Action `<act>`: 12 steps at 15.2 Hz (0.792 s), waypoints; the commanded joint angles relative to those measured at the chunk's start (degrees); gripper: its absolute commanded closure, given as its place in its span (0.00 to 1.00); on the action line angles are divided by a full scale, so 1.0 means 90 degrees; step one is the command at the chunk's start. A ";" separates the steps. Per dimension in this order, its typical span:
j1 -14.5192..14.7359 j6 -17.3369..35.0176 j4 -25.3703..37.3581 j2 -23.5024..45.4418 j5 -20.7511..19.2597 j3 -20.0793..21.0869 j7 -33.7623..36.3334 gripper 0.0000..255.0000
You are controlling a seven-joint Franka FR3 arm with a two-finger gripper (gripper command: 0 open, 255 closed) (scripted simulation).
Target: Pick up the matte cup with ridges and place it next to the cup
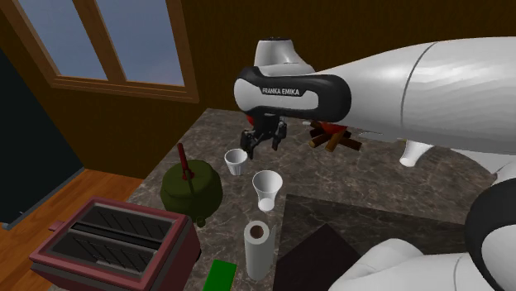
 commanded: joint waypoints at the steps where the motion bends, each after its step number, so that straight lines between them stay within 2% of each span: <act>1: 0.0022 0.0370 0.0138 0.0454 0.0134 -0.0047 0.0013 0.00; 6: 0.0020 0.1168 0.0528 0.1560 0.0526 -0.0263 -0.0188 0.00; 12: -0.0029 0.1863 0.1285 0.2965 0.1201 -0.0434 -0.0549 0.00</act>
